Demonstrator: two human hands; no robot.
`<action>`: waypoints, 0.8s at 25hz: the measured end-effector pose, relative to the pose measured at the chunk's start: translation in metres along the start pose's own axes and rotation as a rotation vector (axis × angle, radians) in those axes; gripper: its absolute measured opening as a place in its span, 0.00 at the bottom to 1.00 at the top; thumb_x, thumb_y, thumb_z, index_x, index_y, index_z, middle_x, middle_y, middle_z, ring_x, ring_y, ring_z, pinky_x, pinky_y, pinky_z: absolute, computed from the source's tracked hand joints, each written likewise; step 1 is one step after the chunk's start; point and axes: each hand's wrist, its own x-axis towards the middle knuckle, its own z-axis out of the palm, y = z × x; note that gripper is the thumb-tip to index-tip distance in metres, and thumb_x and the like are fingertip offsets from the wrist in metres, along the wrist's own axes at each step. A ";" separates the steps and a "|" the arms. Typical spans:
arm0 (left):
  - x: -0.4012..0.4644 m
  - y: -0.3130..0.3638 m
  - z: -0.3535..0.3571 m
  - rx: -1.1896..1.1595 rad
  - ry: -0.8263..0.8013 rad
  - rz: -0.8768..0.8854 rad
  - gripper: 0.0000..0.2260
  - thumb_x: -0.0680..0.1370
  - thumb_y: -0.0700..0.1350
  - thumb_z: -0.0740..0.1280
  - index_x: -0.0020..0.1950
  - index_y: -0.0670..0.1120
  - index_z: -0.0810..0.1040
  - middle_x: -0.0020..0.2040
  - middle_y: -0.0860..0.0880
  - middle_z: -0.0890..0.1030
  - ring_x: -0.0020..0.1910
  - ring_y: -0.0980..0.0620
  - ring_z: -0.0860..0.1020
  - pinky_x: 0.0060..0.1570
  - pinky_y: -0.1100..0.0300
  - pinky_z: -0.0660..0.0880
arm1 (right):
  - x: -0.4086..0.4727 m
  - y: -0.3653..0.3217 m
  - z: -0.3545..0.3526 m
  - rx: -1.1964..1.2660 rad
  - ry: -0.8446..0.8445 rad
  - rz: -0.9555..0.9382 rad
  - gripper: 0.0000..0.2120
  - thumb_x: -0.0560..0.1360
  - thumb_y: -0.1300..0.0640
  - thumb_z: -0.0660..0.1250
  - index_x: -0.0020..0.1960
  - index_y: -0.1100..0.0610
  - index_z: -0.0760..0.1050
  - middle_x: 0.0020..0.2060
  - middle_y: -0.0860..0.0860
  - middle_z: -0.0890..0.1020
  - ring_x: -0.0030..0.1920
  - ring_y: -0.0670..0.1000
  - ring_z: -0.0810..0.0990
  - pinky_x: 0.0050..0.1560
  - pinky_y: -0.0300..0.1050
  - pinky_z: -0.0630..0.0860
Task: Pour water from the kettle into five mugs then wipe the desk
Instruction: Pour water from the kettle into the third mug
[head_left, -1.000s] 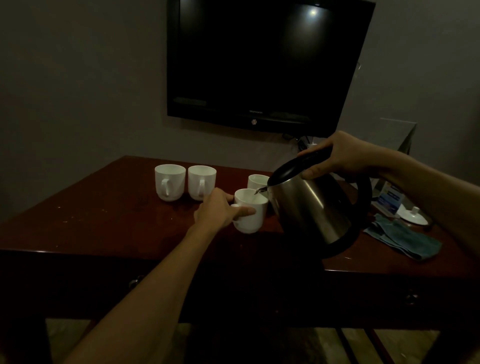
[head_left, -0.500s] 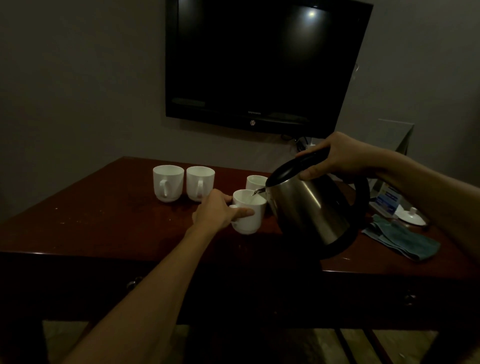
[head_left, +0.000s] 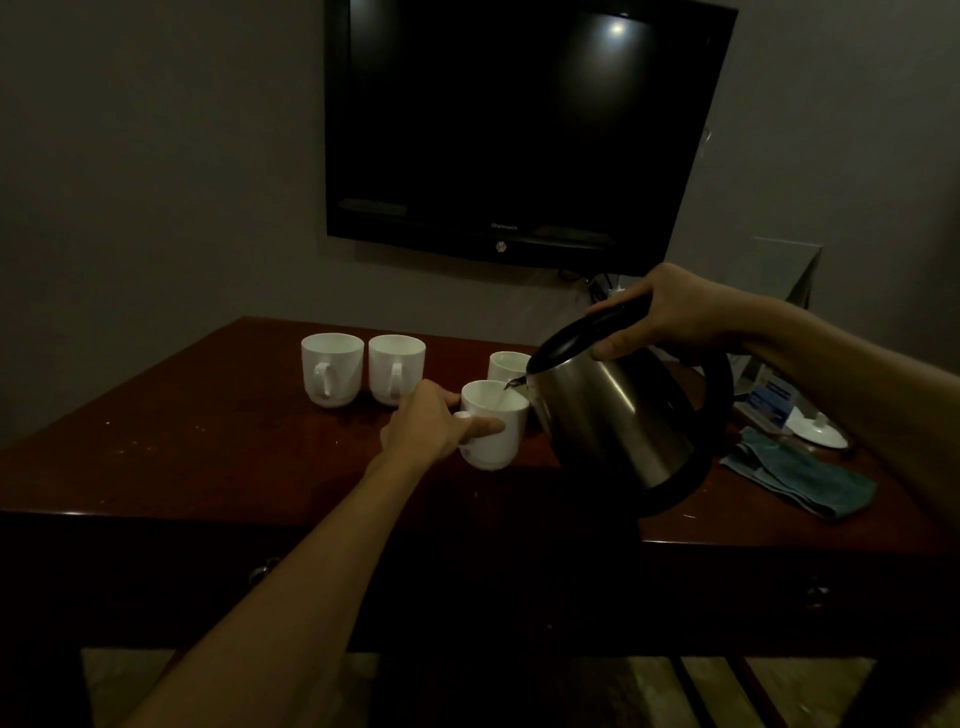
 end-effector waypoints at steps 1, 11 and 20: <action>0.000 0.000 0.000 -0.001 -0.002 0.000 0.13 0.67 0.57 0.77 0.46 0.53 0.79 0.42 0.55 0.81 0.48 0.53 0.81 0.55 0.44 0.78 | -0.001 -0.001 0.000 -0.002 0.002 0.001 0.26 0.61 0.44 0.75 0.59 0.46 0.80 0.44 0.58 0.84 0.47 0.67 0.80 0.52 0.61 0.78; 0.002 -0.001 0.001 0.000 0.007 0.000 0.13 0.67 0.57 0.78 0.43 0.55 0.77 0.43 0.53 0.83 0.47 0.52 0.82 0.53 0.44 0.79 | -0.001 -0.002 0.001 -0.022 0.011 0.014 0.28 0.62 0.44 0.75 0.61 0.48 0.80 0.43 0.56 0.84 0.48 0.68 0.80 0.52 0.63 0.78; 0.004 -0.002 0.000 -0.018 -0.004 0.014 0.13 0.67 0.56 0.78 0.43 0.54 0.78 0.43 0.53 0.83 0.47 0.53 0.83 0.53 0.44 0.80 | -0.001 -0.002 0.000 0.011 -0.001 0.021 0.25 0.61 0.43 0.75 0.57 0.43 0.80 0.46 0.59 0.84 0.46 0.66 0.80 0.54 0.61 0.78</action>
